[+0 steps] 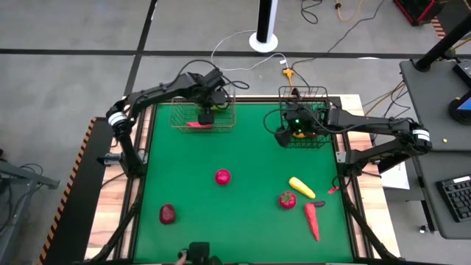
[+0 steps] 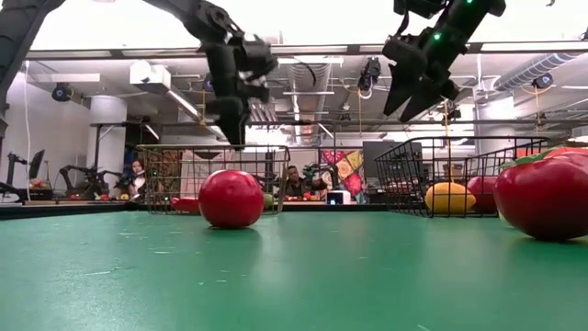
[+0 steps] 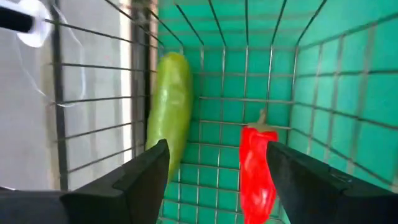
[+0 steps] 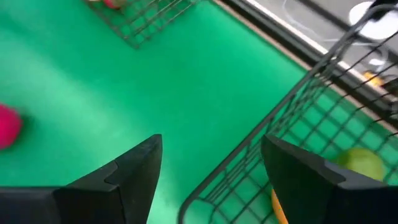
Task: Sort produce into baskets
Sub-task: Put the orange carrot into the gold wire basket
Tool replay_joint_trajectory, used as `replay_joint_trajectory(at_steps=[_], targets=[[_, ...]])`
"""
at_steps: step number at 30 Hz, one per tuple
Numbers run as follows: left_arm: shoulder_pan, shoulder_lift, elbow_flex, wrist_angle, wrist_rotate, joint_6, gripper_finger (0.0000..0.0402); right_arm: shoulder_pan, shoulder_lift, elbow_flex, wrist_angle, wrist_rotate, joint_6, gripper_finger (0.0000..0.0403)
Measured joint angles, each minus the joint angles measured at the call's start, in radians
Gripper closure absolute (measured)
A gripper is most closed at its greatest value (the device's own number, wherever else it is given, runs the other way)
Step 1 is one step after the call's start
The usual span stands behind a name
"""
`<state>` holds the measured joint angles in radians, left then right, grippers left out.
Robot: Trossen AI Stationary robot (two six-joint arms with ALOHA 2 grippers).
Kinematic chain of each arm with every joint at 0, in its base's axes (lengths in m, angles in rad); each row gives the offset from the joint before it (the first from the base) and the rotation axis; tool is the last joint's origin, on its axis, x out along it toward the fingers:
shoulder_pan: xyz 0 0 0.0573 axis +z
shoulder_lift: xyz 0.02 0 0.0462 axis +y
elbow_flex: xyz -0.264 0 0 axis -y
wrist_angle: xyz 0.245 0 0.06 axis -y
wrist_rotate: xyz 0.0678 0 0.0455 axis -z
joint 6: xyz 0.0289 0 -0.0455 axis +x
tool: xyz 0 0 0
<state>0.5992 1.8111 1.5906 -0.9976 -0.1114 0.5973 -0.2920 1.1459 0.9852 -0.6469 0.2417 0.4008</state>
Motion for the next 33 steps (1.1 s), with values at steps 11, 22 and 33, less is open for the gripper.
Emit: replay_joint_trajectory(at_steps=[11,22,33], targets=[[-0.187,-0.31,-0.067,0.065,0.049,-0.235,0.0161,0.132,-0.013,0.0,-0.05,-0.067,0.123,0.0149],[-0.726,-0.518,-0.34,0.274,-0.355,-0.581,0.0161,0.408,-0.012,0.035,-0.185,-0.106,0.4,0.0149],[-1.082,-0.51,-0.47,0.318,-0.634,-0.932,0.0162,0.633,-0.011,0.07,-0.302,-0.241,0.714,0.015]])
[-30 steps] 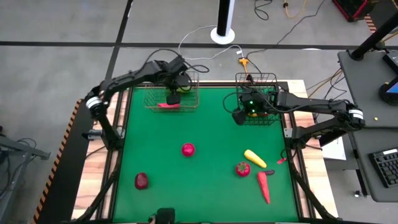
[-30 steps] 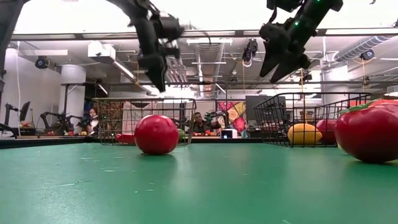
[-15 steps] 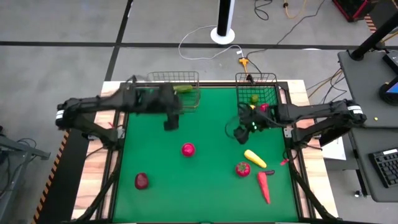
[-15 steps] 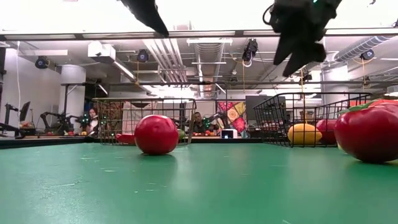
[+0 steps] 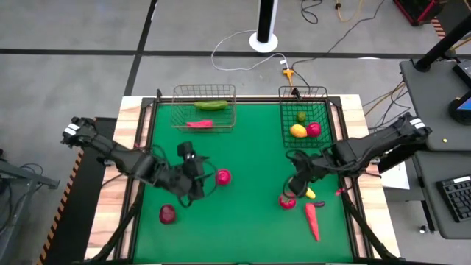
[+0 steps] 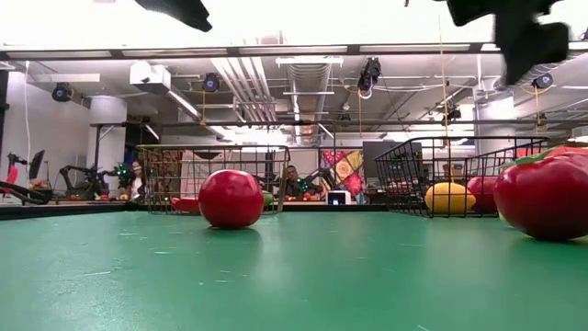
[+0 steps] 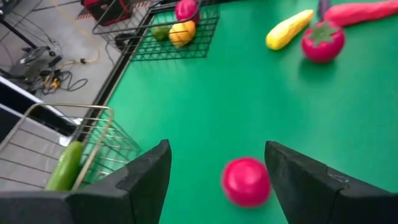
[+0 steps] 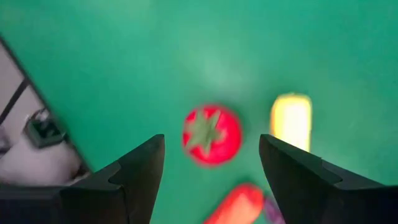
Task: Sort produce into baskets
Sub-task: Put the orange carrot into the gold wire basket
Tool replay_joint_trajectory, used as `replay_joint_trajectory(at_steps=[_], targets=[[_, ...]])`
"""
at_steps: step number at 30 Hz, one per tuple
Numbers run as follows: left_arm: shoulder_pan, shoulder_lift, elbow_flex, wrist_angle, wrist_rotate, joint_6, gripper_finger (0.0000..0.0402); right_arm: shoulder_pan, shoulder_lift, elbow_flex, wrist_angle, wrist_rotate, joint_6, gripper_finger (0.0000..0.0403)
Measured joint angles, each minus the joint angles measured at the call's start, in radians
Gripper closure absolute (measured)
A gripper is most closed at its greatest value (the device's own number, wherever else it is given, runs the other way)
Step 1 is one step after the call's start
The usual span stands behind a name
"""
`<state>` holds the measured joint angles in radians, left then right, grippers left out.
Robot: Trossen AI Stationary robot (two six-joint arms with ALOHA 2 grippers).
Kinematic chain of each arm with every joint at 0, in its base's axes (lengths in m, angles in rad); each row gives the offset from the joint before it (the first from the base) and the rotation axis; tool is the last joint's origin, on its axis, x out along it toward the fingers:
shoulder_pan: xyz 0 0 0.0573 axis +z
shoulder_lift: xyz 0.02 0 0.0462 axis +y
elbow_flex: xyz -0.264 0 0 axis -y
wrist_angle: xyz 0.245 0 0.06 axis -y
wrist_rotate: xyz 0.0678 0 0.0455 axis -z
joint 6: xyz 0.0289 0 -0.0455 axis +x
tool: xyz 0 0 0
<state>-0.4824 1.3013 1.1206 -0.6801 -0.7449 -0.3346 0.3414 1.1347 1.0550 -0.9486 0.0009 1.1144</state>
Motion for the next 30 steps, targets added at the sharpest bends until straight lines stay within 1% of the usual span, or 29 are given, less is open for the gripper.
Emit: replay_joint_trajectory(at_steps=[6,11,14,19,24,30], targets=[[-0.08,0.021,0.011,0.003,-0.044,-0.104,0.0161,0.065,0.0,-0.001,-0.068,-0.088,0.175,0.0147],[-0.095,0.026,0.013,0.004,-0.054,-0.128,0.0161,0.139,0.0,-0.001,-0.139,-0.189,0.37,0.0147],[-0.095,0.026,0.013,0.004,-0.06,-0.128,0.0161,0.196,0.0,-0.002,-0.165,-0.215,0.488,0.0147],[-0.095,0.026,0.013,0.004,-0.061,-0.121,0.0161,0.305,0.016,-0.002,-0.167,-0.219,0.663,0.0147],[-0.094,0.026,0.013,0.002,-0.108,-0.12,0.0161,0.387,0.103,-0.001,-0.166,-0.212,0.694,0.0147],[-0.093,0.026,0.013,-0.001,-0.114,-0.12,0.0161,0.422,0.242,0.003,-0.097,-0.211,0.671,0.0147]])
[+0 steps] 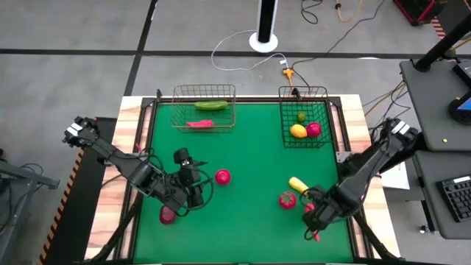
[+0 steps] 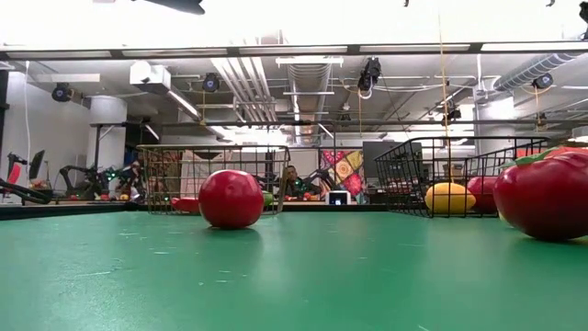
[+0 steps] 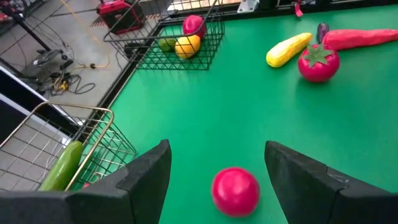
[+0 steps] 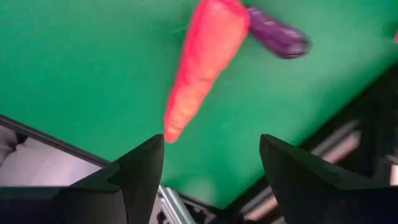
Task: Sort produce into baskets
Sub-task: Put the orange carrot into the gold wire basket
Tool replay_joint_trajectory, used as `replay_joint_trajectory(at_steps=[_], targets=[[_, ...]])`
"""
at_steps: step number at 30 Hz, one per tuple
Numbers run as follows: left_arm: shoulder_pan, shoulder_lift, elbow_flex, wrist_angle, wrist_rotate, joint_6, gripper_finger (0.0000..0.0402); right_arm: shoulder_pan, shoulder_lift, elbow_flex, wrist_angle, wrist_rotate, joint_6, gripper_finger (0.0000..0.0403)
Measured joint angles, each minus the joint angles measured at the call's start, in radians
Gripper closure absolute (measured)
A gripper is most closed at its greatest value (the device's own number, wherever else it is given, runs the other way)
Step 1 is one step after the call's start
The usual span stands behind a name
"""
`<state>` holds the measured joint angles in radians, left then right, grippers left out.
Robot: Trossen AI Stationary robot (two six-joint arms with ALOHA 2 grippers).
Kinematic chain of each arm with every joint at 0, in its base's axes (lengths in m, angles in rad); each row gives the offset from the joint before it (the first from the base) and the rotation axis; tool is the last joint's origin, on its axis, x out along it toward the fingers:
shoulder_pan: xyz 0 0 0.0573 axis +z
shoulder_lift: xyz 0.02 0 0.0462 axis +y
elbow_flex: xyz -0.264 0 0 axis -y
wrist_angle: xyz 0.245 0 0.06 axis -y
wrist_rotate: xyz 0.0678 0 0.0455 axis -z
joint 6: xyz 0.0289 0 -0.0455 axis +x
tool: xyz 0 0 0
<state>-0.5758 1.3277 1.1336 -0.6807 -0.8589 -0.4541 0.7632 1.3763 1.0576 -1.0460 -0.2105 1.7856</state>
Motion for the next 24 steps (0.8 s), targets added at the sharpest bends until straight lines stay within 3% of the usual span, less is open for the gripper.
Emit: replay_joint_trajectory(at_steps=[9,24], targets=[[0.0,0.0,0.0,0.001,0.001,-0.003,0.0161,0.017,0.136,0.0,0.132,-0.007,-0.043,0.0147],[0.0,0.0,0.0,0.003,0.001,-0.003,0.0161,0.021,0.164,-0.005,0.139,0.006,-0.033,0.0147]])
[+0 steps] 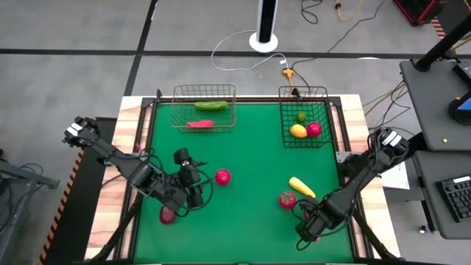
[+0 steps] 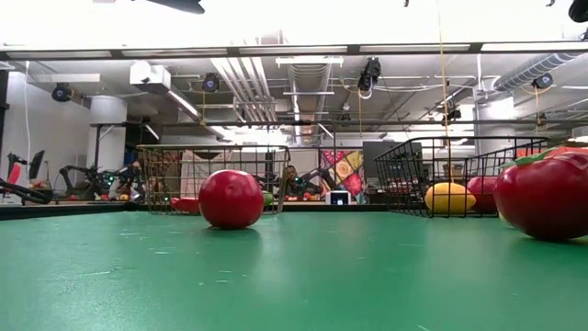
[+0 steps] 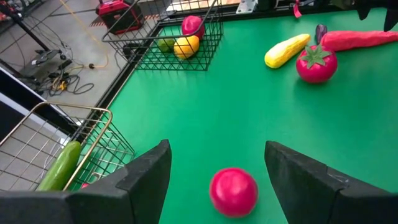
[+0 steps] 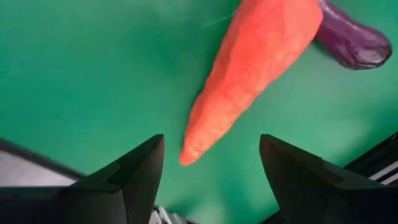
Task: Sort produce into baskets
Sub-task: Put the orange carrot into the gold wire basket
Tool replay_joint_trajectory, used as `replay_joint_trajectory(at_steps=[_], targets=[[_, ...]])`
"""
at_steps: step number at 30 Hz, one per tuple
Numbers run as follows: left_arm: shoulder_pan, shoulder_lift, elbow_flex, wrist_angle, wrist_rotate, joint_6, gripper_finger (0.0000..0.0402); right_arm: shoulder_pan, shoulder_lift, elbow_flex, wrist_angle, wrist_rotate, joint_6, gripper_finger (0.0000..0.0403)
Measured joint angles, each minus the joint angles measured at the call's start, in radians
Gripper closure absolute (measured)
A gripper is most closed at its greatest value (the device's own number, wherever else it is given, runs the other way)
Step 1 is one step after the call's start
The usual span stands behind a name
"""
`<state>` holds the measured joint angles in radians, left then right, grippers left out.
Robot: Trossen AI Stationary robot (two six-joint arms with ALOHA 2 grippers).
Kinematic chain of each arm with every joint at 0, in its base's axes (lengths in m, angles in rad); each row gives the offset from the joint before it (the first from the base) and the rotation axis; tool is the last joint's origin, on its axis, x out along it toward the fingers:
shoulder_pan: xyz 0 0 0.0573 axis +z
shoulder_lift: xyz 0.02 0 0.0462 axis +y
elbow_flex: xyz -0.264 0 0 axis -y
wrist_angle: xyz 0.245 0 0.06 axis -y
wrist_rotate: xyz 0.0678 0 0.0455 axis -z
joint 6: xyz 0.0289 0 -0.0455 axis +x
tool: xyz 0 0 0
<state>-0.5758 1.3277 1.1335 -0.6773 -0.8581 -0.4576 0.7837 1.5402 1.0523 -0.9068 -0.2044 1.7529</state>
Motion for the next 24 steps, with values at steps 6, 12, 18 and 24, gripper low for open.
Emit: replay_joint_trajectory(at_steps=[6,12,18,24], targets=[[0.0,0.0,-0.001,0.0,0.0,0.0,0.0161,0.0,0.015,-0.025,0.004,0.03,0.009,0.0151],[0.0,0.0,-0.002,0.004,0.0,-0.001,0.0161,0.0,0.076,-0.03,0.013,0.03,-0.022,0.0159],[0.0,0.0,-0.002,0.008,0.0,-0.012,0.0161,0.0,0.136,-0.03,0.057,0.016,-0.07,0.0167],[0.0,0.0,-0.003,0.011,0.0,-0.022,0.0161,-0.001,0.143,-0.031,0.06,0.006,-0.075,0.019]])
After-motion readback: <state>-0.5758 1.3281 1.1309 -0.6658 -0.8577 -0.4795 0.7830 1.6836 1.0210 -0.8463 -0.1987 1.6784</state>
